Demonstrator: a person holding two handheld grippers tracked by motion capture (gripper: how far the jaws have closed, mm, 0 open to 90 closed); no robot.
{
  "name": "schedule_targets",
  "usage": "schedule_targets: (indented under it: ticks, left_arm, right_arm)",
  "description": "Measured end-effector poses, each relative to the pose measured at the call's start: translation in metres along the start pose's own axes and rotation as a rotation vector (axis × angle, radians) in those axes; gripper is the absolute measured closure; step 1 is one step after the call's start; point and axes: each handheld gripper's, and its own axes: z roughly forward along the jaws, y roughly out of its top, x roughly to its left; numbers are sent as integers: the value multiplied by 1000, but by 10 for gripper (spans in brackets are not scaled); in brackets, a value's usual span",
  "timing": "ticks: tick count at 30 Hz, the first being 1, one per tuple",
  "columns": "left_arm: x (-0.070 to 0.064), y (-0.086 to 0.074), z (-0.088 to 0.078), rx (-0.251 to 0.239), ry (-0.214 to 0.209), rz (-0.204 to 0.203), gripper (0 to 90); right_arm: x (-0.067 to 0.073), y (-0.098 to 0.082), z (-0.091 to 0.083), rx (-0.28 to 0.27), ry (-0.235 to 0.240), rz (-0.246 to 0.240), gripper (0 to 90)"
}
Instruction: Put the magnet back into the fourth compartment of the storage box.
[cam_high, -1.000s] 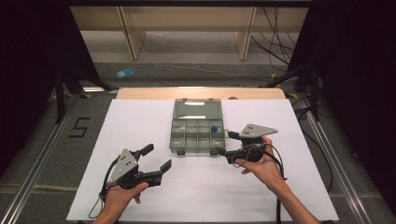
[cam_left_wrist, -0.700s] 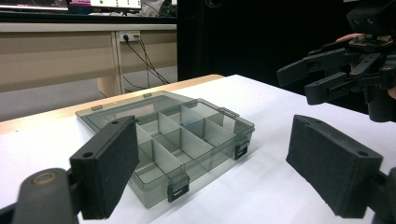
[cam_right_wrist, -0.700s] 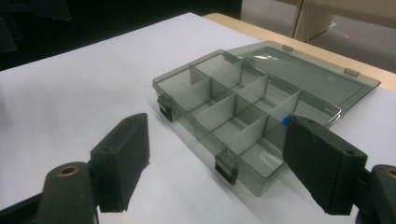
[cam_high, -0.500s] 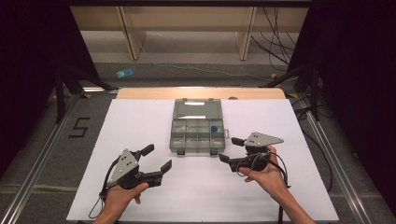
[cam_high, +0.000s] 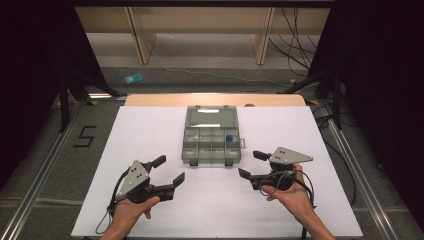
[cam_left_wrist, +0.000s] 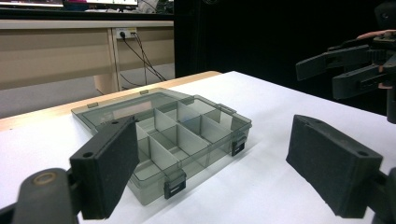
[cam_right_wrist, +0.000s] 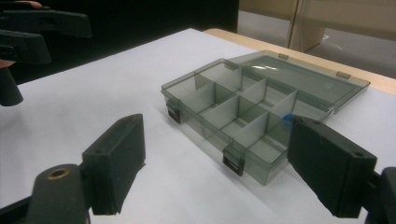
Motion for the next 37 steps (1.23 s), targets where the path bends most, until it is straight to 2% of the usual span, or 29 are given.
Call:
schedule_targets:
  ticks: [4, 6, 10, 11, 13, 14, 17, 18, 20, 24, 25, 26, 27, 32, 34, 37]
  left_arm:
    - [-1, 0, 0, 1, -1, 1, 160]
    - [-1, 0, 0, 2, -4, 2, 160]
    - [-1, 0, 0, 2, -4, 3, 160]
    - [-1, 0, 0, 2, -4, 4, 160]
    - [-1, 0, 0, 1, -3, 3, 160]
    - [-1, 0, 0, 1, -3, 4, 160]
    - [-1, 0, 0, 1, -3, 3, 160]
    - [-1, 0, 0, 1, -3, 3, 160]
    - [-1, 0, 0, 2, -3, 3, 160]
    - [-1, 0, 0, 1, -3, 4, 160]
    - [-1, 0, 0, 1, -4, 3, 160]
    - [-1, 0, 0, 1, -4, 3, 160]
    - [-1, 0, 0, 1, -4, 3, 160]
    - [-1, 0, 0, 1, -4, 3, 160]
    - [-1, 0, 0, 1, -4, 2, 160]
    - [-1, 0, 0, 0, -5, 3, 160]
  right_arm:
    - [2, -2, -4, 1, 2, 4, 198]
    - [3, -4, -5, -23, -9, -2, 197]
    - [6, -7, -7, -6, -5, 2, 196]
    - [6, -8, -7, -22, -9, -9, 195]
    - [8, -10, -7, -20, 6, 6, 195]
    - [7, -11, -8, -12, -6, -7, 194]
    - [9, -14, -8, -20, 4, 6, 192]
    - [8, -14, -10, -14, -13, -8, 192]
    - [9, -15, -12, -7, -4, 5, 191]
    - [10, -17, -15, -34, -15, 2, 192]
    - [10, -17, -15, -37, -4, 16, 192]
    - [10, -17, -17, -23, -8, 8, 192]
    - [10, -17, -17, -31, -17, 5, 192]
    - [11, -18, -19, -25, 0, 17, 192]
    - [10, -18, -19, -34, -14, 17, 192]
    - [10, -18, -17, -58, -10, 20, 192]
